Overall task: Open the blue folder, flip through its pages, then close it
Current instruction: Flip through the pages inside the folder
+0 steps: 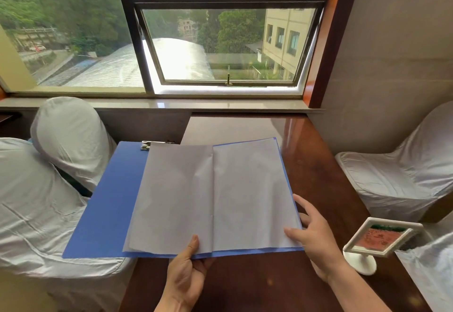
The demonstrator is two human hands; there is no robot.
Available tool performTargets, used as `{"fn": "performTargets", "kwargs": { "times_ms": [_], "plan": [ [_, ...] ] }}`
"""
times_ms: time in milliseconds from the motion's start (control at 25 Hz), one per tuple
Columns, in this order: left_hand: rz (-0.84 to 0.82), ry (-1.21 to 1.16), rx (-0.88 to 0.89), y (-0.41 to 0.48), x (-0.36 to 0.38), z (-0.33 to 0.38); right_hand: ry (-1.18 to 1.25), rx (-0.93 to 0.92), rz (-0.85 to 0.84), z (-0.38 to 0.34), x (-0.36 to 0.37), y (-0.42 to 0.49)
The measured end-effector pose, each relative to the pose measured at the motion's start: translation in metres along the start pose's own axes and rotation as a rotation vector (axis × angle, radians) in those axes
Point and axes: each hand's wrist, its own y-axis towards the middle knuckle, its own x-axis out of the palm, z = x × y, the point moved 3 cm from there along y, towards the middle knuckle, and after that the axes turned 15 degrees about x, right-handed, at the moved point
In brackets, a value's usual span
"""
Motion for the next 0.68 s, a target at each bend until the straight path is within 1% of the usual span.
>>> {"fn": "performTargets", "kwargs": {
  "times_ms": [200,360,480,680],
  "plan": [
    [-0.019,0.016,0.001,-0.002,0.001,0.005,0.058,-0.067,0.032,-0.001,0.010,0.001],
    [-0.002,0.000,0.014,-0.005,0.001,0.002,0.074,-0.068,0.060,0.001,0.012,0.004],
    [-0.002,0.000,0.004,-0.008,0.006,0.002,0.121,-0.028,0.031,0.005,0.009,0.010],
    [-0.050,0.017,-0.017,-0.016,0.008,0.002,0.042,0.055,-0.076,0.007,0.005,0.016]
  ]
}}
